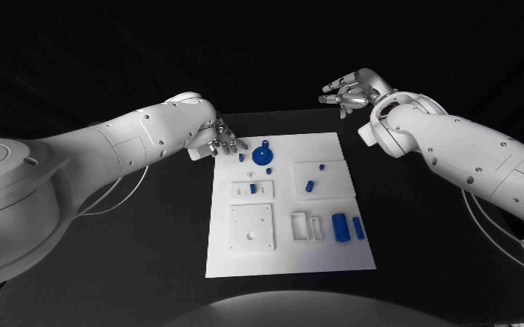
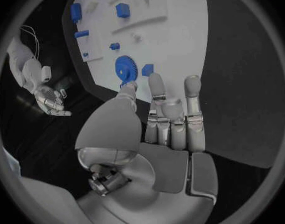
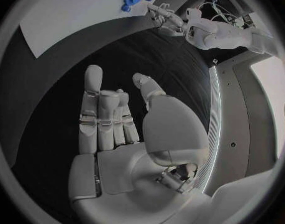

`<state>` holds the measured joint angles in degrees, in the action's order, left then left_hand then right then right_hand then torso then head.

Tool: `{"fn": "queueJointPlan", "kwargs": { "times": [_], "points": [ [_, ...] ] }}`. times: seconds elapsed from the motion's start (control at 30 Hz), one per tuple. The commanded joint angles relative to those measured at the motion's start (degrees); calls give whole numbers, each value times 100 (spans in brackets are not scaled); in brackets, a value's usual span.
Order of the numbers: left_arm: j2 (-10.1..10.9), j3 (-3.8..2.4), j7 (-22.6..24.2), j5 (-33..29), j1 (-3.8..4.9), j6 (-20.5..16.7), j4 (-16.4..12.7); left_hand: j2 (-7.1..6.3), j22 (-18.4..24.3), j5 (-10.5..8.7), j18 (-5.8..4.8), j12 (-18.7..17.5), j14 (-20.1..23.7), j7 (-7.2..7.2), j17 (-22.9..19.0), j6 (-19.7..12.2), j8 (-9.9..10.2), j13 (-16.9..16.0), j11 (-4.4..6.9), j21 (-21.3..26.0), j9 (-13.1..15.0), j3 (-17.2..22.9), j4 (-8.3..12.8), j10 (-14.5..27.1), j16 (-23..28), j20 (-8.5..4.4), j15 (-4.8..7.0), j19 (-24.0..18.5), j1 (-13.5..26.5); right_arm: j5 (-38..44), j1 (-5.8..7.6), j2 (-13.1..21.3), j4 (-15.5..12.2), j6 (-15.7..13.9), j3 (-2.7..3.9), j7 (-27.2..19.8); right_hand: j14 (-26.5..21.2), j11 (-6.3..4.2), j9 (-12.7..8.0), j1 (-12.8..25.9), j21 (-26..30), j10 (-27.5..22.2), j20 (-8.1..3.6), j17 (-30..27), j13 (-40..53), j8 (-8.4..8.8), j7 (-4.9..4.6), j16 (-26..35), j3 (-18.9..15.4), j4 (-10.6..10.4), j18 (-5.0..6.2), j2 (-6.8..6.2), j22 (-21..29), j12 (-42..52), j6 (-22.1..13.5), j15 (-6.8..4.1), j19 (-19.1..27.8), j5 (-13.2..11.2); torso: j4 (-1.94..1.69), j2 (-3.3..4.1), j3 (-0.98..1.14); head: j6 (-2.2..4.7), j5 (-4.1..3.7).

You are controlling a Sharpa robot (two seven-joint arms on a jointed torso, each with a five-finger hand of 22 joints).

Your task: Assemble the parts on the task board

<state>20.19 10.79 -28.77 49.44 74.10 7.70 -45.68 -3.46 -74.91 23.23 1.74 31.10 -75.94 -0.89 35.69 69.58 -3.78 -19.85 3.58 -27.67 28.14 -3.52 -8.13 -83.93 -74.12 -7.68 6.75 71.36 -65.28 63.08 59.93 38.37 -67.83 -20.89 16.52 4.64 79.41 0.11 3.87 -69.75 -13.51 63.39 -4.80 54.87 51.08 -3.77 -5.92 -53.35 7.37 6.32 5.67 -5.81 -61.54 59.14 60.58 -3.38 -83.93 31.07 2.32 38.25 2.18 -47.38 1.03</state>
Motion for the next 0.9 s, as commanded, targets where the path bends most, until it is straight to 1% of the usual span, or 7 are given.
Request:
{"fn": "queueJointPlan", "kwargs": {
  "times": [0.03,0.37,0.67,0.83,0.9],
  "points": [
    [-33,0,68,-6,-27,274,19,58,-109,-10,-79,-37,32,5,-15,-36,-12,-16,-29,4,21,-30,7,-230,-45,-15,6,-5,49,14,1,-9,-2,49,5,-29,-2,-2,-3,41,-9,-12,-6,6,-10,19,-8,6,2,-21,43,-4,6,-34,-15,-33,-197,20,-3,5,-5,-12,-13],
    [-48,2,56,-37,-53,398,56,87,-109,-4,-78,-43,44,3,-35,-45,-9,-23,-31,2,22,-51,31,-225,-47,-13,4,-9,58,14,1,-23,9,50,6,-31,-2,-2,-3,41,-9,-12,-6,6,-10,19,-8,6,2,-21,43,-4,6,-34,-15,-33,-197,20,-7,2,-2,-23,-11],
    [-47,4,60,-89,-58,475,43,114,-109,0,-79,-63,73,1,-73,-55,-10,-23,-35,7,22,-59,64,-212,-37,-9,0,-22,41,19,1,-35,24,56,6,-31,-2,-2,-3,41,-9,-12,-6,6,-10,19,-8,6,2,-21,43,-4,6,-34,-15,-33,-197,20,-9,4,-6,-15,-10],
    [-43,4,64,-116,-59,522,33,178,-109,4,-79,-76,80,4,-80,-50,-9,-29,-36,9,20,-92,139,-221,-48,-6,-2,-28,23,23,1,-42,34,59,6,-31,-2,-2,-3,41,-9,-12,-6,6,-10,19,-8,6,2,-21,43,-4,6,-34,-15,-33,-197,20,-5,9,-6,-18,-7],
    [-42,4,65,-144,-59,540,32,231,-109,11,-78,-76,81,4,-81,-51,-9,-34,-35,9,17,-113,196,-221,-54,-6,-1,-29,5,25,1,-46,40,59,6,-30,-2,-2,-3,41,-9,-12,-6,6,-10,19,-8,6,2,-21,43,-4,6,-34,-15,-33,-197,20,-5,8,-6,-17,-8]
  ]
}}
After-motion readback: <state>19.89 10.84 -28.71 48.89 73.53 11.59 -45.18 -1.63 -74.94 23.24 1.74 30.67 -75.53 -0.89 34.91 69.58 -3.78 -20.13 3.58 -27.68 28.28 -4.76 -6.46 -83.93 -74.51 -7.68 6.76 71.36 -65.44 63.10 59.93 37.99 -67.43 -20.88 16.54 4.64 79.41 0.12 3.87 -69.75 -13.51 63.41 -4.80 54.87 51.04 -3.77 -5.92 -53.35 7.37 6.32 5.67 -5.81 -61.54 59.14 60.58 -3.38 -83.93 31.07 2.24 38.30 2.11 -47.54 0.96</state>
